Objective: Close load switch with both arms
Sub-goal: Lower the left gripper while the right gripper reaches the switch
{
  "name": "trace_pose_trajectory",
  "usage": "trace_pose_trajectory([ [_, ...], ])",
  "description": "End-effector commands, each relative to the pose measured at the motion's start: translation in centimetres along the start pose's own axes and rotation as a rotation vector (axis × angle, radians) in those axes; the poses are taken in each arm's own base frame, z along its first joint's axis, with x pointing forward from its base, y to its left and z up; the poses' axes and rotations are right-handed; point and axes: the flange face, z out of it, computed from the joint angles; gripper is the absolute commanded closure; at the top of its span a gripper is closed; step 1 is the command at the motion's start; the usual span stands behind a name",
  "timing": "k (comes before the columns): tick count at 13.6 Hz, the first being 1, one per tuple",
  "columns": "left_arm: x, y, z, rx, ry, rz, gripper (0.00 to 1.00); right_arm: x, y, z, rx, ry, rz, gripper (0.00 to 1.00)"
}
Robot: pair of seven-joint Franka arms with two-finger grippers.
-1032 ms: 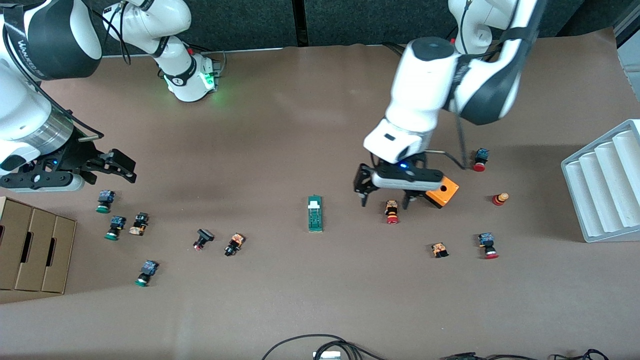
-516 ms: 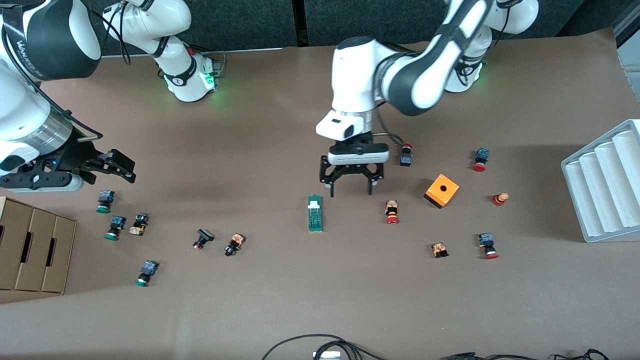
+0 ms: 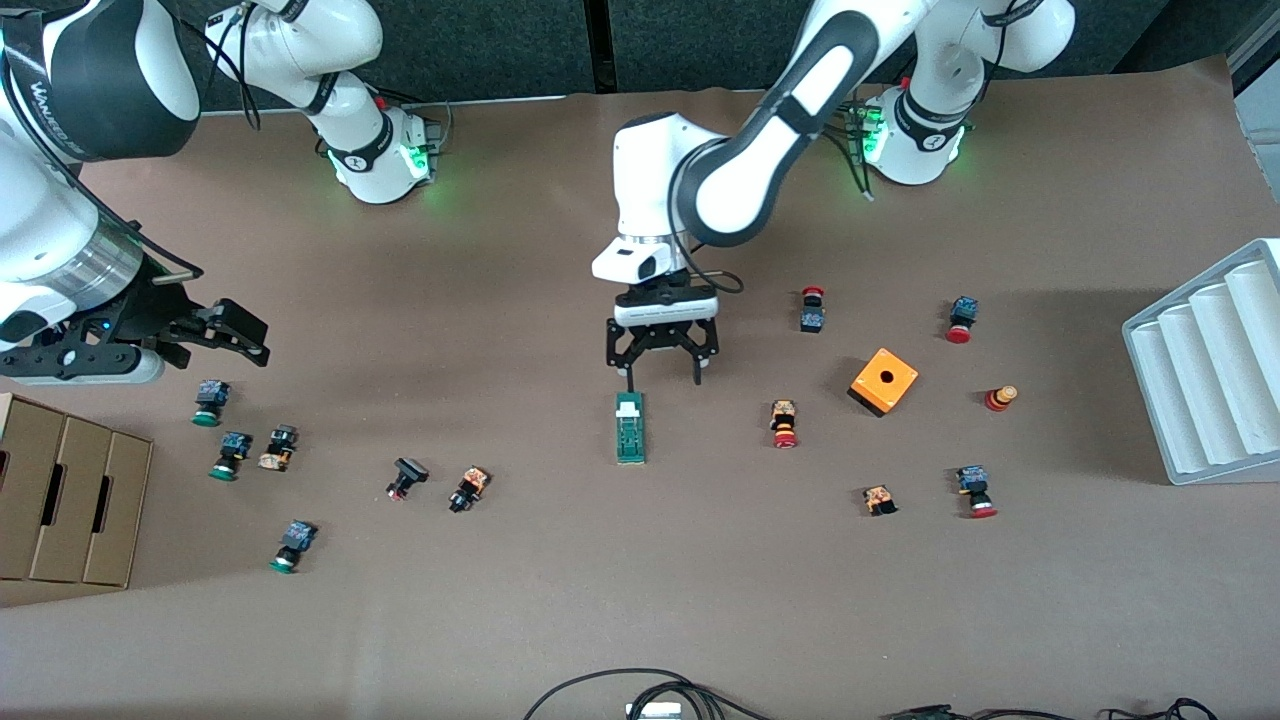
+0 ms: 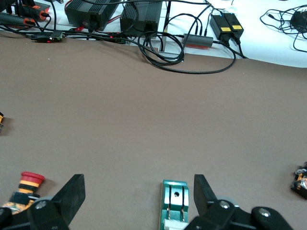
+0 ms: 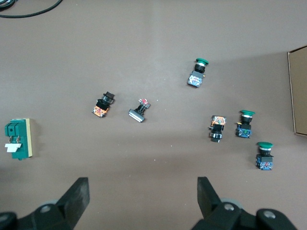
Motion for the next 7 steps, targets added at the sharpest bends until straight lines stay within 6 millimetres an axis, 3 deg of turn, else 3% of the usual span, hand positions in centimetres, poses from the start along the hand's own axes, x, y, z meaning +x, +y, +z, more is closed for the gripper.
trace_pose_trajectory([
  [1,-3.0,1.2,0.8,0.009,0.085,0.021,0.0,0.5,0.0,1.4,-0.022,-0.028,0.033,0.0],
  [3,-5.2,1.9,1.5,-0.012,0.141,0.004,0.0,0.9,-1.0,3.6,-0.031,-0.067,0.022,0.0],
  [7,-9.4,2.7,4.7,-0.022,0.297,-0.026,0.0,0.9,-1.7,5.1,-0.037,-0.11,0.004,0.0],
])
